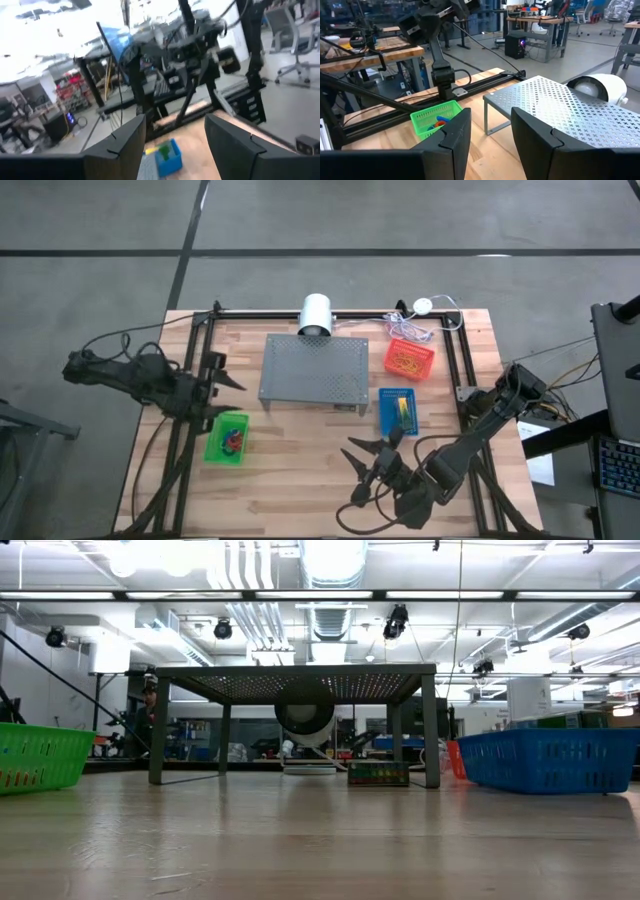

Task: Pick & Place Office Desk Supplies
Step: Put the yellow crayons into the blue bin

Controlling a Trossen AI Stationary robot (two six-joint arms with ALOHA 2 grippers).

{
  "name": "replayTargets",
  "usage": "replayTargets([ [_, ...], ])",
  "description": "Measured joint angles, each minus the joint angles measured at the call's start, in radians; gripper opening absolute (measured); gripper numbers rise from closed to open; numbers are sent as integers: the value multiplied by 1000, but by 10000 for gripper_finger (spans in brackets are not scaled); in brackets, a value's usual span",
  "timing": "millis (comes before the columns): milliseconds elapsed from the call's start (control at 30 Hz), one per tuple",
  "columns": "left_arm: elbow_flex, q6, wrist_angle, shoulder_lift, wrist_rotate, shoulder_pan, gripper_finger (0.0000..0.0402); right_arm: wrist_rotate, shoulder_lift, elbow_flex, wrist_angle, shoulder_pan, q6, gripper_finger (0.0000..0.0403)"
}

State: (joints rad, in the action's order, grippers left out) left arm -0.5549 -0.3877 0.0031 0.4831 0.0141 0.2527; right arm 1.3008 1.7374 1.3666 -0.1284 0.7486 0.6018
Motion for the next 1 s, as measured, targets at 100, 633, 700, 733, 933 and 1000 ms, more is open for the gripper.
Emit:
replayTargets([
  [100,-1,1,-20,0,10,0,209,0,0,0,0,0,0,141],
  [633,0,1,-37,1,12,0,209,0,0,0,7,0,0,137],
  [700,0,1,-53,1,12,0,209,0,0,0,7,0,0,139],
  [733,0,1,-63,1,12,0,209,0,0,0,7,0,0,140],
  [933,0,0,-148,1,12,0,209,0,0,0,7,0,-3,139],
  [1000,0,0,-181,1,12,0,209,0,0,0,7,0,-7,136],
])
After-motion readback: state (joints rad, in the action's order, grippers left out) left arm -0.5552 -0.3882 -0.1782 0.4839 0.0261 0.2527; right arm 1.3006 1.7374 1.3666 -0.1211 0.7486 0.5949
